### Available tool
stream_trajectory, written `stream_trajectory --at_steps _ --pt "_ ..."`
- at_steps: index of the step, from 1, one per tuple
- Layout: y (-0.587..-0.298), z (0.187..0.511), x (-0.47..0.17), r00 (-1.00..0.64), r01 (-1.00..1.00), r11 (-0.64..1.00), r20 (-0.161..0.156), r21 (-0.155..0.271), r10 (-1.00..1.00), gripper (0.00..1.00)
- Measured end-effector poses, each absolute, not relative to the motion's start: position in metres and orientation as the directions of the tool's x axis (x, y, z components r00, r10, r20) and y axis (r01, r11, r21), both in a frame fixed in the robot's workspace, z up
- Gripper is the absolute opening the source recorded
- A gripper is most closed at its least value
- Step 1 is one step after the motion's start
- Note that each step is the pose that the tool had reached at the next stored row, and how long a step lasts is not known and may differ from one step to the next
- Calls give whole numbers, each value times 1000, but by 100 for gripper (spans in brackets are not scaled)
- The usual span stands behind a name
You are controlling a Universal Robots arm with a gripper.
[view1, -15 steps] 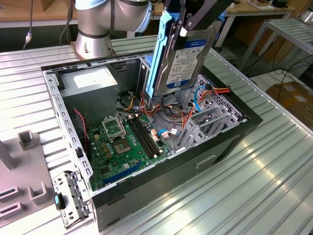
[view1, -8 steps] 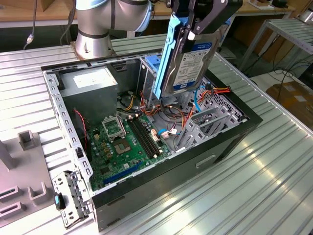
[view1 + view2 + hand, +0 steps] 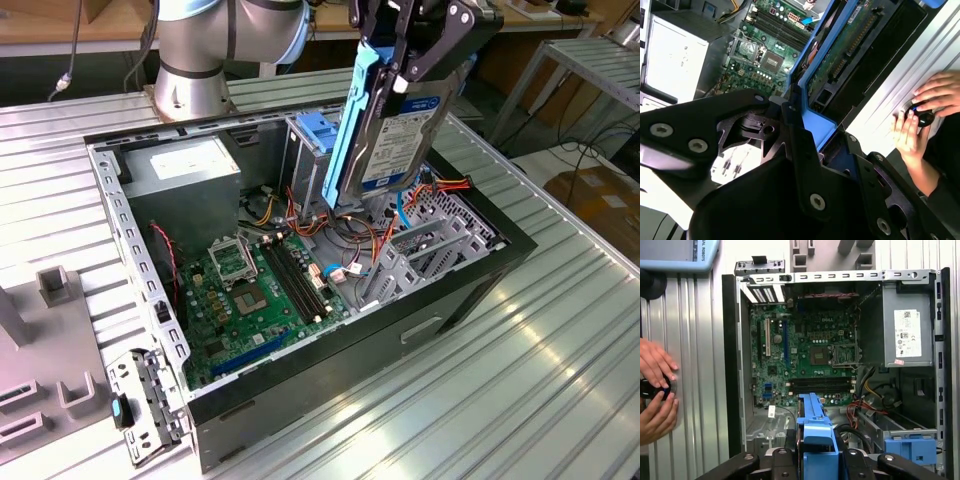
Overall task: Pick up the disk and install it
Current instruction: 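Insert the disk into the insertion slot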
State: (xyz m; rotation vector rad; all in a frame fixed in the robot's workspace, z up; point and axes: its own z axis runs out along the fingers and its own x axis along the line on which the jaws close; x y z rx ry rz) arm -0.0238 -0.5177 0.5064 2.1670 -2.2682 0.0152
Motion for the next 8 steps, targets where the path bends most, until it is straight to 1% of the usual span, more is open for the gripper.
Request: stream_trajectory --at_steps 8 --pt "-521 499 -8 -46 -999 46 13 -4 -999 37"
